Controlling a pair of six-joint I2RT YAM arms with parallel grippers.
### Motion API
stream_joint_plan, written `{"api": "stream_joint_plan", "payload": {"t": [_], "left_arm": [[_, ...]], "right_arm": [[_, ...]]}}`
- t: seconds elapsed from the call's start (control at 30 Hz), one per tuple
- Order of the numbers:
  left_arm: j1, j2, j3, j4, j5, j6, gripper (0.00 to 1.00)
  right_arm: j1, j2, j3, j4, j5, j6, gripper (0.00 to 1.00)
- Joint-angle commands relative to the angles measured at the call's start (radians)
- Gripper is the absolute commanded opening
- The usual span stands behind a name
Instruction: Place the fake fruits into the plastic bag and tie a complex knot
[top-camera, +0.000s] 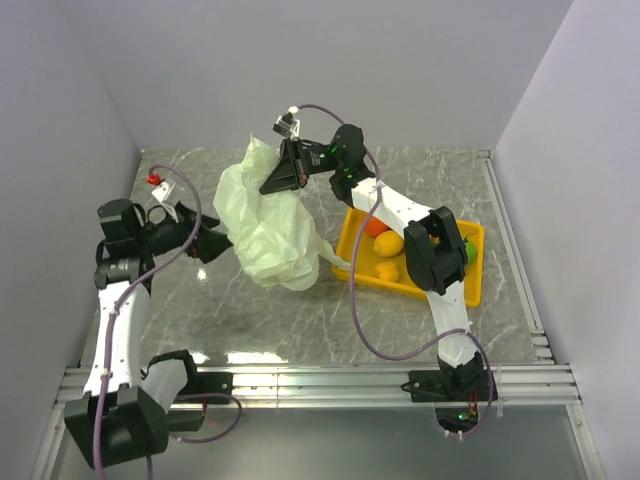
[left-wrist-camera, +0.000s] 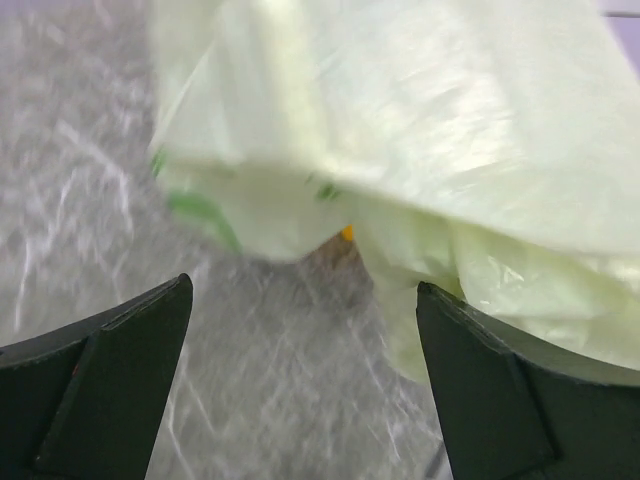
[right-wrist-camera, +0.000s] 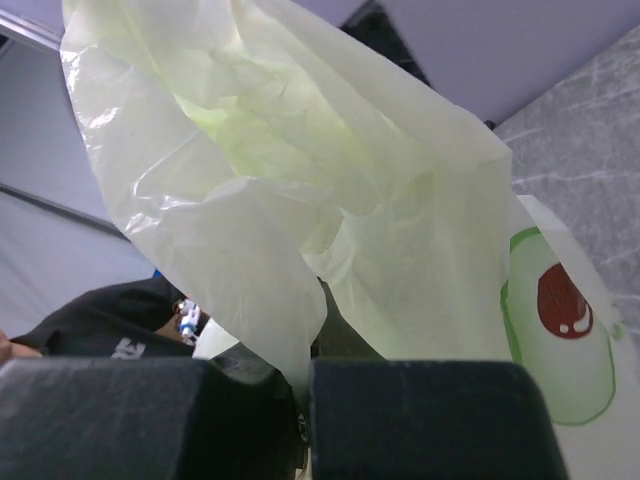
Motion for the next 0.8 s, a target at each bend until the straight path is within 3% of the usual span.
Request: {"api": "stream_joint_plan", "payload": {"t": [0.0,0.13,0.27,0.37,0.4,0.5,0.53,0.63,0.77], "left_arm": [[-0.081,-0.062,-0.033,0.324,-0.059,-0.175,0.99],[-0.139,-0.070,-0.048,0.379,-0.110,-0.165,0.93],[-0.178,-0.032,-0.019,0.442,-0.082,-0.207,0.70],[-0.228,-0.019,0.022,0.433,-0.061,-0.198,0.45],[-0.236,-0.016,0.050,0.409,-0.049,-0.189,0.28],[-0.244,-0.024,0.105,0.224,0.000,-0.105,0.01],[-0.244,-0.035,0.117,0.099,0.005,-0.039,0.01],[-0.242,-0.100,0.137,-0.043,-0.001,0.050,0.00],[-0.241,-0.202,0.127,-0.125,0.004,-0.025,0.01]], "right_arm": [[0.001,-0.050,0.003,0.078,-0.024,0.044,0.00],[0.016,-0.058,-0.008,0.104,-0.039,0.064,0.00],[0.028,-0.050,0.009,0.043,-0.050,0.020,0.00],[0.020,0.002,0.091,-0.137,-0.033,-0.091,0.00],[0.008,0.014,0.114,-0.178,-0.021,-0.121,0.00],[-0.036,0.067,0.213,-0.380,0.042,-0.266,0.00],[-0.047,0.092,0.240,-0.467,0.054,-0.330,0.00],[-0.094,0.111,0.319,-0.627,0.128,-0.466,0.00],[-0.124,0.122,0.336,-0.720,0.176,-0.550,0.00]]}}
